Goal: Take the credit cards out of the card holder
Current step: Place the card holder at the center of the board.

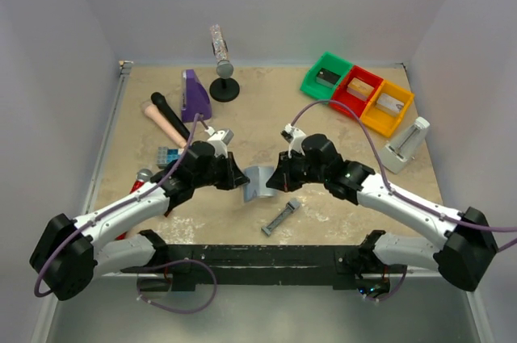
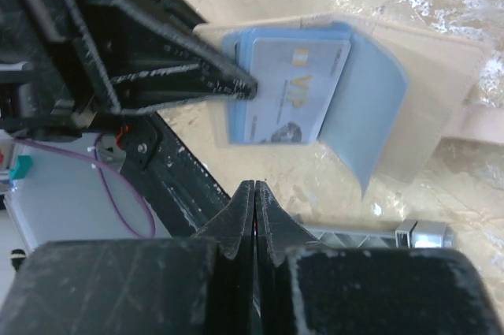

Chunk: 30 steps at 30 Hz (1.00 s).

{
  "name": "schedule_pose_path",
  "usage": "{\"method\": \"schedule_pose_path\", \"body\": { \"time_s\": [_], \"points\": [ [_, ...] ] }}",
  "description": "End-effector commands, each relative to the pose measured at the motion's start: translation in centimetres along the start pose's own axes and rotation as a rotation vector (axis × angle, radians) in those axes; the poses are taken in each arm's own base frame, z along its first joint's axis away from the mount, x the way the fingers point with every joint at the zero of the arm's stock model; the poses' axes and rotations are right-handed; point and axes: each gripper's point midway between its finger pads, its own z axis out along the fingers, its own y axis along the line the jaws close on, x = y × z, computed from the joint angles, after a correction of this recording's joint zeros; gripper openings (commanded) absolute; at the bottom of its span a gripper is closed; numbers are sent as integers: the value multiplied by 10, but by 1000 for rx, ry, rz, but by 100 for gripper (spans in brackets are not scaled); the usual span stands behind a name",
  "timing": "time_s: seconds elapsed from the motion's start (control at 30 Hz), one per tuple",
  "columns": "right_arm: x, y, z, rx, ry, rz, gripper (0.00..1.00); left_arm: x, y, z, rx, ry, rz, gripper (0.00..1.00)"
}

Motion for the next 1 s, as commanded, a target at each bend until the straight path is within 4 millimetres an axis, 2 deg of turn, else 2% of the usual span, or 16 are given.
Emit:
{"method": "schedule_pose_path", "body": {
  "time_s": [0.0,0.1,0.13,0.23,0.4,0.63,0.83,0.97],
  "points": [
    [-8,2,23,-116,39,67,0,-17,-30,8,174,-28,56,0],
    [4,-7,38,-167,99,121,0,-11,-26,15,194,-4,42,0],
    [1,-11,43,-174,75,129,0,-7,-22,19,184,7,35,0],
    [3,-28,52,-157,60,170,0,-3,-5,26,138,28,4,0],
    [12,-56,66,-100,92,223,0,1,12,39,114,64,-38,0],
    [21,-92,83,-12,125,290,0,3,25,58,86,121,-87,0],
    [22,-110,89,55,128,313,0,-1,42,64,-13,126,-99,0],
    [25,-118,91,80,133,320,0,-5,54,62,-81,112,-89,13]
  ]
}}
